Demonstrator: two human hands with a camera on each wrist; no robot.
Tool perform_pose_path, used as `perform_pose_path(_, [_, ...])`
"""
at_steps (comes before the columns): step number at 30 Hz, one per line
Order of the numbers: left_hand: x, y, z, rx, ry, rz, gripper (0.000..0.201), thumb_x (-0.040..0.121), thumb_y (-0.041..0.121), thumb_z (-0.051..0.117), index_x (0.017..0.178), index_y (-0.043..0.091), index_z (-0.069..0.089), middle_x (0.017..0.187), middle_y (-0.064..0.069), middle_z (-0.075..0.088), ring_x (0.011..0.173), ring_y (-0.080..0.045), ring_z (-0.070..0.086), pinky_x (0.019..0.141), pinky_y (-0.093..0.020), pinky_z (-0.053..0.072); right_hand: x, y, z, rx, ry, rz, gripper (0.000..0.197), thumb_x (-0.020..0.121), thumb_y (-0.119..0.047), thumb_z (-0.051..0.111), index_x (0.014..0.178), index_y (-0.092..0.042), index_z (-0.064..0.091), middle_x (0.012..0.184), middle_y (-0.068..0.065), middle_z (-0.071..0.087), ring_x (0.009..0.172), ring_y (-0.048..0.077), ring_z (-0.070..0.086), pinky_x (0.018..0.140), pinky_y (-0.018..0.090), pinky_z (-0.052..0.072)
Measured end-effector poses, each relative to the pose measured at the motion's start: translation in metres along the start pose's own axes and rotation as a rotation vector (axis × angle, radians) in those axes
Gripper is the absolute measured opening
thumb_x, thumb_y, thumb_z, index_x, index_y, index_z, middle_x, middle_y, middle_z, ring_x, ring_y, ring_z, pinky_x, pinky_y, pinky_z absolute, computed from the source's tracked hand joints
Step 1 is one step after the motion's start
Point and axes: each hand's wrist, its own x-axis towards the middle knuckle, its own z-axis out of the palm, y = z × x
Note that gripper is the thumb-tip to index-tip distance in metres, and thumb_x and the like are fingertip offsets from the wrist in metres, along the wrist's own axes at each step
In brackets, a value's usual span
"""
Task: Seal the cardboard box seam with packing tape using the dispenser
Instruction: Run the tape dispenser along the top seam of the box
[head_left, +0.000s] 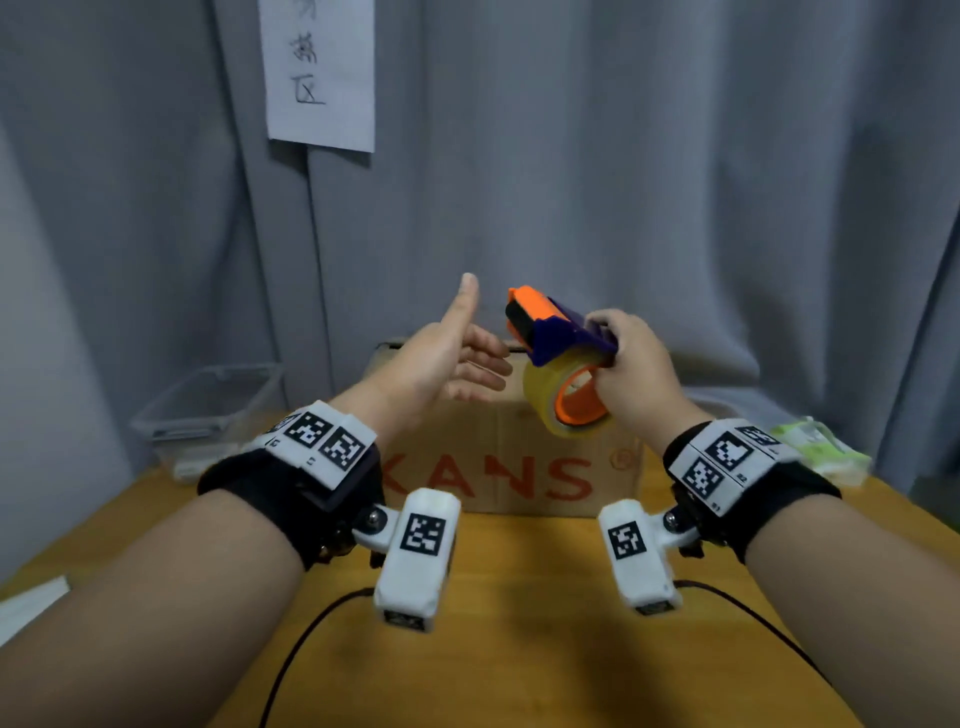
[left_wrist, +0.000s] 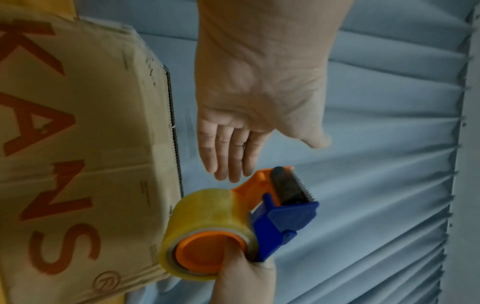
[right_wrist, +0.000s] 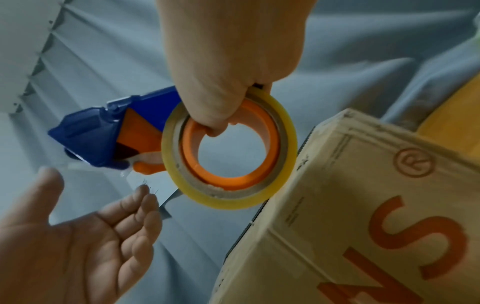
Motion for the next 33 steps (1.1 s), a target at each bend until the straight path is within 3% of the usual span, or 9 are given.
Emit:
perform_pose_path(5, [0.005, 0.005, -0.036, 0.006, 0.058, -0.047, 0.043, 0.091, 0.050, 0.051, 0.083, 0.009, 0.062, 0.079, -0.007, 0.067, 0.069, -0.017, 0.065, 0.062, -0.025, 0.055, 0.024, -0.022, 0.025, -0.042, -0.004, -0.045, 0.041, 0.075, 0.004, 0.052, 0.109, -0.017, 0.057, 0.105, 0.006, 0.054, 0.101, 0.029, 0.051, 0.089, 0.041, 0.045])
perform_pose_path(9, [0.017, 0.008, -0.057, 0.042, 0.110, -0.063, 0.017, 0.088, 0.024, 0.059, 0.083, 0.009, 0.065, 0.074, -0.004, 0.066, 0.066, -0.014, 0.062, 0.058, -0.022, 0.049, 0.037, -0.031, 0.040, -0.082, -0.058, -0.062, 0.042, 0.077, 0.003, 0.055, 0.114, -0.015, 0.055, 0.111, 0.005, 0.052, 0.107, 0.025, 0.046, 0.090, 0.031, 0.037])
perform_pose_path(13, [0.033, 0.018, -0.066, 0.227, 0.174, -0.063, 0.012, 0.087, 0.014, 0.056, 0.083, 0.007, 0.065, 0.070, -0.003, 0.065, 0.060, -0.013, 0.059, 0.054, -0.021, 0.046, 0.042, -0.031, 0.053, -0.027, -0.128, -0.049, 0.036, 0.074, -0.008, 0.067, 0.106, -0.015, 0.051, 0.103, 0.002, 0.049, 0.097, 0.024, 0.050, 0.081, 0.028, 0.038])
perform_pose_path(15, [0.044, 0.028, -0.067, 0.291, 0.187, -0.054, 0.012, 0.087, 0.012, 0.053, 0.080, 0.007, 0.061, 0.067, -0.003, 0.061, 0.056, -0.013, 0.055, 0.051, -0.020, 0.045, 0.041, -0.029, 0.059, 0.035, -0.231, -0.013, 0.046, 0.074, -0.017, 0.075, 0.109, -0.015, 0.045, 0.102, 0.002, 0.051, 0.091, 0.021, 0.053, 0.075, 0.027, 0.041])
perform_pose_path(19, [0.065, 0.046, -0.061, 0.404, 0.157, -0.041, 0.019, 0.088, 0.011, 0.049, 0.070, 0.009, 0.056, 0.061, -0.004, 0.054, 0.052, -0.014, 0.050, 0.044, -0.017, 0.042, 0.032, -0.027, 0.069, 0.286, -0.363, -0.025, 0.073, 0.075, -0.017, 0.078, 0.131, -0.020, 0.031, 0.101, -0.001, 0.050, 0.077, 0.006, 0.052, 0.058, 0.006, 0.042])
perform_pose_path(22, [0.073, 0.057, -0.051, 0.542, 0.096, -0.019, 0.017, 0.091, 0.014, 0.049, 0.076, 0.010, 0.056, 0.059, -0.003, 0.051, 0.050, -0.013, 0.047, 0.044, -0.016, 0.039, 0.030, -0.033, 0.082, 0.524, -0.370, -0.055, 0.092, 0.076, -0.006, 0.073, 0.144, -0.031, 0.017, 0.112, -0.002, 0.055, 0.085, 0.002, 0.060, 0.070, 0.010, 0.049])
perform_pose_path(26, [0.078, 0.071, -0.060, 0.749, 0.109, 0.044, 0.026, 0.095, 0.017, 0.048, 0.070, 0.010, 0.052, 0.061, -0.004, 0.049, 0.051, -0.014, 0.043, 0.047, -0.020, 0.036, 0.039, -0.043, 0.088, 0.678, -0.315, -0.083, 0.099, 0.072, -0.015, 0.075, 0.147, -0.034, 0.013, 0.139, -0.001, 0.044, 0.119, 0.013, 0.053, 0.098, 0.029, 0.046])
perform_pose_path(29, [0.077, 0.070, -0.083, 0.882, 0.118, 0.046, 0.033, 0.095, 0.022, 0.052, 0.064, 0.011, 0.054, 0.062, -0.003, 0.052, 0.052, -0.014, 0.045, 0.043, -0.015, 0.039, 0.056, -0.041, 0.078, 0.405, -0.326, -0.187, 0.098, 0.078, -0.032, 0.076, 0.148, -0.044, 0.008, 0.132, -0.007, 0.044, 0.118, 0.012, 0.050, 0.099, 0.027, 0.041])
perform_pose_path(33, [0.074, 0.042, -0.102, 0.827, 0.201, 0.045, 0.032, 0.095, 0.017, 0.049, 0.064, 0.010, 0.052, 0.062, -0.006, 0.050, 0.059, -0.019, 0.046, 0.051, -0.021, 0.040, 0.081, -0.047, 0.061, -0.054, -0.364, -0.338, 0.084, 0.082, -0.045, 0.067, 0.146, -0.050, 0.012, 0.100, 0.003, 0.046, 0.090, 0.019, 0.051, 0.079, 0.028, 0.041])
